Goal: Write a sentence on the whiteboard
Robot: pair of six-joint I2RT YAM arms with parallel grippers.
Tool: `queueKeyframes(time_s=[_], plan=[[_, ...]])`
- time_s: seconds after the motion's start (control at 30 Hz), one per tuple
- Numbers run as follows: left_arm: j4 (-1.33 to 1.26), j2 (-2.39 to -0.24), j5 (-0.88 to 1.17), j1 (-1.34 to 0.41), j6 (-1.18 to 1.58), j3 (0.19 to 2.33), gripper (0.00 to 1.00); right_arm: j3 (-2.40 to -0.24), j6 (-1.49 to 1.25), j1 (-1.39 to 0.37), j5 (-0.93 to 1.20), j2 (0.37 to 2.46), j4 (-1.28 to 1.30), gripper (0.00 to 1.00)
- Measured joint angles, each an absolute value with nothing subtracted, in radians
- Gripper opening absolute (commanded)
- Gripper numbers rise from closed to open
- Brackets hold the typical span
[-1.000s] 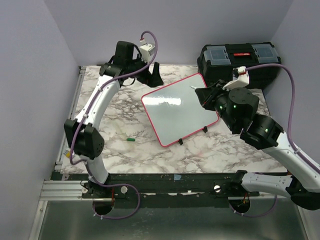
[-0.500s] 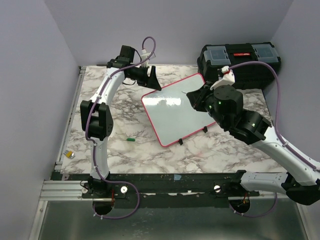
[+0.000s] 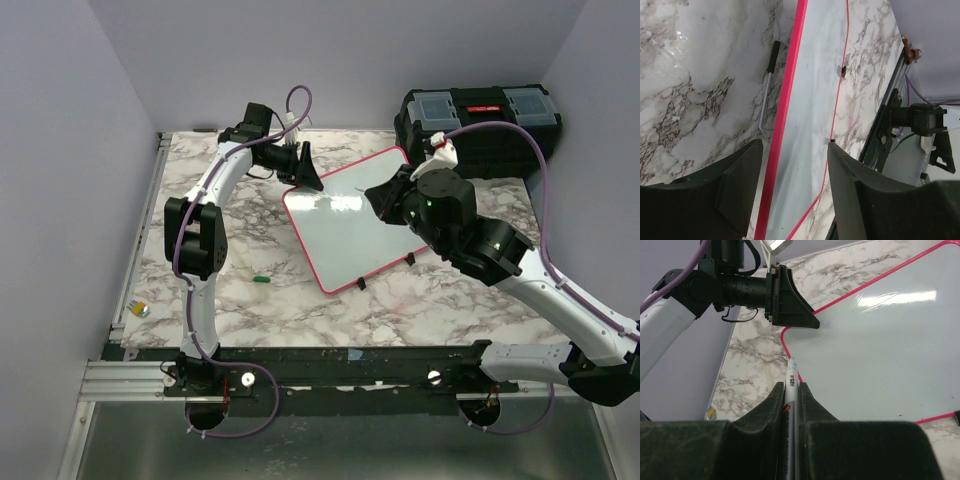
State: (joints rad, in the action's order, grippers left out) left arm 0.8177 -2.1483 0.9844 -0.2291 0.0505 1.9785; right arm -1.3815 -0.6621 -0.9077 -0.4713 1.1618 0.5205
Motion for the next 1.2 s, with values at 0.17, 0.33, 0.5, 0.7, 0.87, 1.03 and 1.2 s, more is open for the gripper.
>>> queueKeyframes(time_s=[0.17,0.33,0.5,0.7,0.87,1.03,1.2], plan=[[0.803,-2.148,0.994,-0.229,0.068,1.971,0.42,-1.382,-0.662,-0.908,-0.459,1.159,0.521,0.01],[0.79,-2.148,1.004,-0.229,0.077,1.966,0.4,-1.379,-0.662,-0.908,-0.455,1.149,0.52,0.01],[0.776,-2.148,1.006,-0.228,0.084,1.937,0.42,-1.366,-0.662,-0.908,-0.454,1.134,0.518,0.01],[0.775,-2.151,1.01,-0.228,0.098,1.935,0.4,-1.355,-0.662,-0.908,-0.451,1.131,0.517,0.01],[0.776,-2.168,1.022,-0.229,0.107,1.935,0.29,-1.348,-0.661,-0.908,-0.45,1.125,0.517,0.01],[0.781,-2.172,1.024,-0.233,0.113,1.936,0.19,-1.341,-0.658,-0.908,-0.451,1.11,0.515,0.01],[0.789,-2.172,1.053,-0.236,0.115,1.941,0.06,-1.318,-0.654,-0.908,-0.451,1.093,0.513,0.01]])
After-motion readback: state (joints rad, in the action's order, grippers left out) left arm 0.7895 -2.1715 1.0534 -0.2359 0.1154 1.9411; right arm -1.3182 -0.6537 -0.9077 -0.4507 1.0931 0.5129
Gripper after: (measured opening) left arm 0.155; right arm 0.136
